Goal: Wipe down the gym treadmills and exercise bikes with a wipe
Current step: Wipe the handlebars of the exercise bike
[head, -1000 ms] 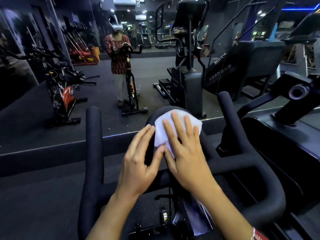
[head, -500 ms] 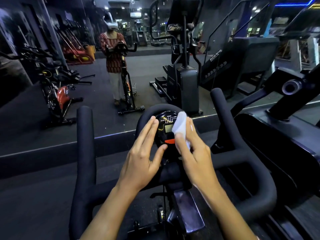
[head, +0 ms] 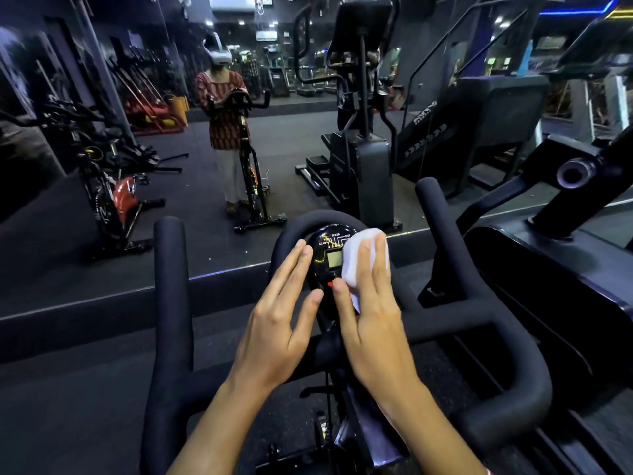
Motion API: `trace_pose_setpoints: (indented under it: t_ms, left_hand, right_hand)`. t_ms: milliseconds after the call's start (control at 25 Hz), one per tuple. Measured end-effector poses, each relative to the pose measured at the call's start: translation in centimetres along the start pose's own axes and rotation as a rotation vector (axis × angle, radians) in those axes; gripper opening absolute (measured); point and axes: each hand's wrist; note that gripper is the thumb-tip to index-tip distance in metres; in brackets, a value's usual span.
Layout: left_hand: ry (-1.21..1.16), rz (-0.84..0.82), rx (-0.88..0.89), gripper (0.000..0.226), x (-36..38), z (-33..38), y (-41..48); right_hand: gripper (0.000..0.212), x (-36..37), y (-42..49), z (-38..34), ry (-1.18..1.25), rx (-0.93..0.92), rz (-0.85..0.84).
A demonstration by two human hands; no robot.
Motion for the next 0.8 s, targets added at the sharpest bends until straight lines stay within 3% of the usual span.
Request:
trace_pose_setpoints:
  t_ms: [160,320,480,640,720,800]
  left_hand:
    - [-0.033,0.007,-0.016,0.055,-0.4,-0.1,-0.2]
    - [0.041,0.000,0.014,0.052,-0.1,-0.4,-0.2]
    - [0.038,0.010,0.008,0.050,-0.5,-0.5,-0.5]
    - [0.120,-0.001,-0.070,0.053,-0.6,-1.2,-0.9]
    - [0.145,-0.069,-0.137,0.057,-0.6,-1.2,-1.3]
    - [0.118,-0.144,-0.206,0.061,-0.9,-1.0,-1.6]
  right_hand:
    - [0.047,0.7,-1.8,1.7,-0.204,-0.203,0.022]
    - [0.052,-0.1,0.4,0.9,-0.130,-0.076,0.021]
    - [0.050,-0.4,-1.0,1.1,-0.188,-0.180,-0.088]
    - [0.051,-1.0,-0.6,0.1,0.044,-0.043,-0.046]
    - [0.051,-0.6,2.6,-1.2,-0.031,-0.011,0.011]
    - [0.048,-0.3,4.6,-1.8,-0.284,-0.074,0.003]
Point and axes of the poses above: each hand's wrist, its own y-axis towards the middle knuckle, its own x-axis out of the palm, z = x × y, and after that the axes turned 11 degrees about -z, right-handed
